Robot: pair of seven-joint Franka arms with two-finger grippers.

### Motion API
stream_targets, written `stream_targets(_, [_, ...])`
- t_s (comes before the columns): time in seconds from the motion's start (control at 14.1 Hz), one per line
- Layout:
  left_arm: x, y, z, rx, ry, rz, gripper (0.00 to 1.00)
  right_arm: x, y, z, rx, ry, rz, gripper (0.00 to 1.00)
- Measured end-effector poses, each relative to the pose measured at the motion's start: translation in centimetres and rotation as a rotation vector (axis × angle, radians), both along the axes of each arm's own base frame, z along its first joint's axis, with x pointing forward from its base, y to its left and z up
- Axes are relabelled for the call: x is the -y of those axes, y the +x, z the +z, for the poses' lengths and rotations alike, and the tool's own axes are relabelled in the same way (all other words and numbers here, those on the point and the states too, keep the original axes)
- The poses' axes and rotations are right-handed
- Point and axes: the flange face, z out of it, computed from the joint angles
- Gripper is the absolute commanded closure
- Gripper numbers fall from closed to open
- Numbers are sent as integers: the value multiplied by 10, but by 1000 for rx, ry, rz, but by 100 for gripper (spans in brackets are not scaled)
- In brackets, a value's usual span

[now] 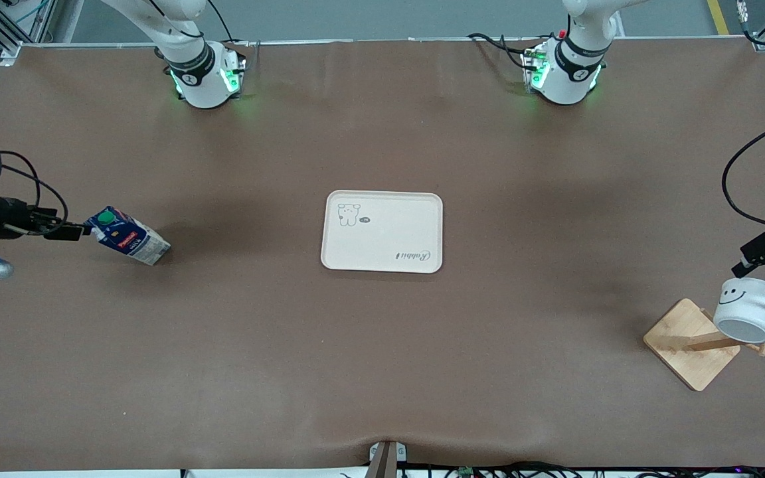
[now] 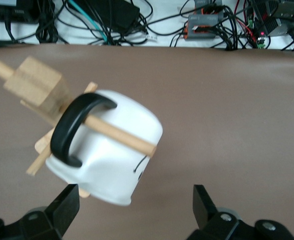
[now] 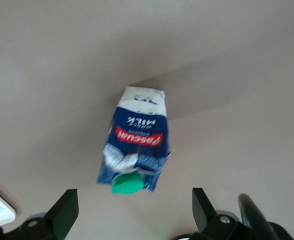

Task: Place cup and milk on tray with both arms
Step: 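Grasp the milk carton with the right gripper while the left gripper approaches the mug, then lift the milk carton with the right gripper while the left gripper grasps the mug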

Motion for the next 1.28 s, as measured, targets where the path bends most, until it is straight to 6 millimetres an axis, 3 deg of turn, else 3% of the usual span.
stream_targets(0.21, [-8,-7,-4,-40,-22,0,0,-7,-8,-3,36,-19,-19,0])
stream_targets(0.57, [-13,-8,-21,-75,-37,1,0,-3,-22,-61,184,-71,-54,0])
stream_targets(0.71, [-13,-4,-28,-71,-33,6,0,-5,-31,-73,199,-78,-61,0])
stream_targets(0.85, [-10,3,-26,-59,-28,0,10,-6,-35,-74,197,-78,-64,0])
stream_targets(1.28, [6,18,-2,-11,-14,-32,15,-8,-42,-75,180,-90,-133,0])
